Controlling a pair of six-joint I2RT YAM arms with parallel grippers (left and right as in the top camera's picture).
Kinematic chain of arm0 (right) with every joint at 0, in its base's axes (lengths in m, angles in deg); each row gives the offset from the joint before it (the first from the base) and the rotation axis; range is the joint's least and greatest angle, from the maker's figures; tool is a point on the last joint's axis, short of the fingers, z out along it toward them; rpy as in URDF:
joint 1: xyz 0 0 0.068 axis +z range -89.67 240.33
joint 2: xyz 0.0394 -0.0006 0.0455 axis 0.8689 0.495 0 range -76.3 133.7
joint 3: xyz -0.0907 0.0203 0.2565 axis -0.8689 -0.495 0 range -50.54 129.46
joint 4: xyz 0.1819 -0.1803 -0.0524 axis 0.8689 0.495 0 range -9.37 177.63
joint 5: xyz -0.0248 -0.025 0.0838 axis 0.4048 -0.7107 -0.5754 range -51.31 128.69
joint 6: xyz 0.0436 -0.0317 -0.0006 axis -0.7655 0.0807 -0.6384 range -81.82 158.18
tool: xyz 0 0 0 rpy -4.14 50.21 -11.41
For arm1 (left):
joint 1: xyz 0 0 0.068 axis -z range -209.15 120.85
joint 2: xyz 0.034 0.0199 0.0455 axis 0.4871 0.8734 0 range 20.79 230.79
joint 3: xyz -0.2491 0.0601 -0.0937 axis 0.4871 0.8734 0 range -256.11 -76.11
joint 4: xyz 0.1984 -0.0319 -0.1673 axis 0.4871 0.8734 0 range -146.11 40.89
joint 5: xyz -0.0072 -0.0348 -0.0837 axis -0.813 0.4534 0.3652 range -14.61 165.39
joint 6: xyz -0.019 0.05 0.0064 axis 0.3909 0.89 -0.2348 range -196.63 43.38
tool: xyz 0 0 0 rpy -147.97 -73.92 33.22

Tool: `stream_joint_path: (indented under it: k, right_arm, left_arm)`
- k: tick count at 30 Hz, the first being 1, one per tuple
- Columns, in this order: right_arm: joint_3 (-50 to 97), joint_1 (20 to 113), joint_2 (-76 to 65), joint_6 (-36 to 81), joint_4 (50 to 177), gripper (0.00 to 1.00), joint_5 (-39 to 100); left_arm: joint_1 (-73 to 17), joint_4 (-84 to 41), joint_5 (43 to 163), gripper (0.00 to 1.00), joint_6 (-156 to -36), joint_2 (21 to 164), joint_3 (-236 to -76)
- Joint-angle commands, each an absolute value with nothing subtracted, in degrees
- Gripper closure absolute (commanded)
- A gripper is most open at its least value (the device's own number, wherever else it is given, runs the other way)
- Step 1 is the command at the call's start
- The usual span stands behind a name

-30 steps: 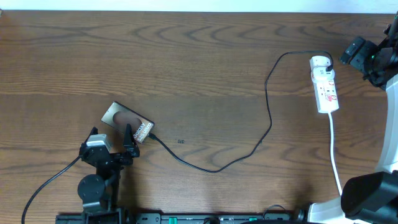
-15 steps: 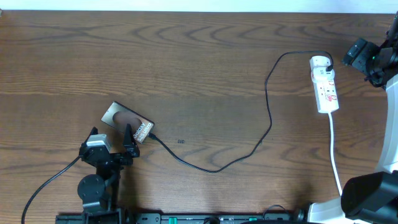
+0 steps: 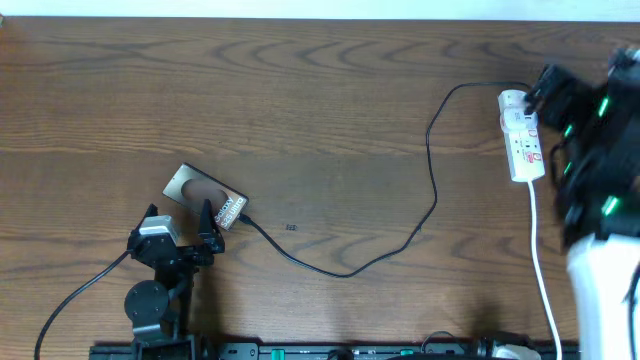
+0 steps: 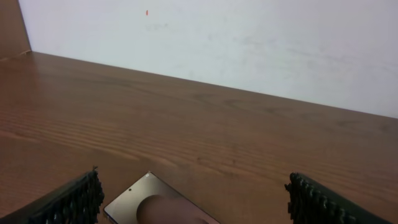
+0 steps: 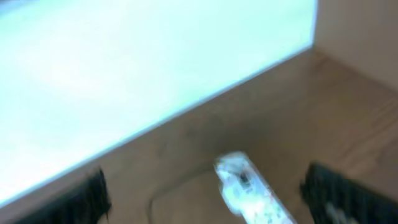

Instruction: Plug charger to phone and switch on socket

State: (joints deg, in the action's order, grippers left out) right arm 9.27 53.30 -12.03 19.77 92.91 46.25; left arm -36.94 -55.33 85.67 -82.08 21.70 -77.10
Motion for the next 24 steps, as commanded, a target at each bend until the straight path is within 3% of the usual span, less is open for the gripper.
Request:
stream_joint_path:
  k: [1,13,24]
  right_arm:
    - [-5.72,56.04,-21.88,20.71,85.72,0.01,45.44]
    - [-48.87,56.63,-52.83,21.98,57.67,0.01,42.20]
    - [-50.22,56.08,-67.70,21.98,83.20,0.01,42.68]
  left_arm:
    - [-37.20,-53.12,87.84,0.08,-81.14,21.44,-76.36]
    - [-37.20,-53.10,87.84,0.08,-81.14,21.44,-76.36]
    - [-37.20,-53.12,87.84,0.08,-81.14,21.44,-76.36]
